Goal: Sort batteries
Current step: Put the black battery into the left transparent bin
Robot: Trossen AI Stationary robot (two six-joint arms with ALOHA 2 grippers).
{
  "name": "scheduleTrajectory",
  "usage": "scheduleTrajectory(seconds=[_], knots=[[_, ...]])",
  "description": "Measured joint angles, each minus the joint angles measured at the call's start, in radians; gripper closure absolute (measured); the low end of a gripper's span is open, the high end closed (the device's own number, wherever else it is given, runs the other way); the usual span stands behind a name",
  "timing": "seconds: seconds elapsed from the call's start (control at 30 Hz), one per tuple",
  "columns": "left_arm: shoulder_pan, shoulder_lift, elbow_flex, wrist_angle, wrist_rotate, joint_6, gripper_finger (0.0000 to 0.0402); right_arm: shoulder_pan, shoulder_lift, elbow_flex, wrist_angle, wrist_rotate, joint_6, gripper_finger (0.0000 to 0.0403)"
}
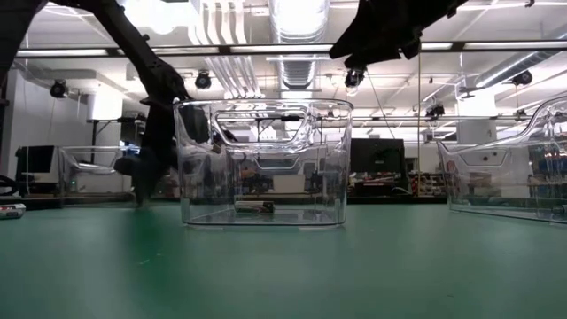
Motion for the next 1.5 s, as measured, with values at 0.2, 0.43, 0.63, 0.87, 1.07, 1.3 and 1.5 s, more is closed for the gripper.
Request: scheduleTrajectory(seconds=[0.2,0.43,0.63,0.87,1.07,1.3,1.5], knots=[[0.001,-0.084,0.036,-0.023,-0.006,-0.006,0.0324,-0.054,-0.048,0.041,-0.145,-0.007,0.057,0.0086],[0.001,-0.165,0.094,-0.148,-0.004,-0.053,0.0238,-0.162,-0.062,0.140,-0.420,-0.087,0.155,0.0086],[0.001,-0.260,0.145,-0.202,0.049,-0.211,0.0220,-0.285,-0.062,0.150,-0.529,-0.103,0.184,0.0096],[-0.010,-0.471,0.120,-0.131,0.373,-0.358,0.0236,-0.558,-0.035,0.103,-0.632,-0.239,0.305,0.0101],[-0.030,-0.663,0.025,0.070,0.518,-0.473,0.0244,-0.801,0.037,0.072,-0.642,-0.317,0.299,0.0090],[-0.084,-0.845,-0.153,0.352,0.755,-0.561,0.0245,-1.026,0.138,0.071,-0.692,-0.410,0.294,0.0070],[-0.151,-0.936,-0.291,0.566,0.781,-0.665,0.0245,-1.136,0.243,0.106,-0.734,-0.610,0.157,0.0069]])
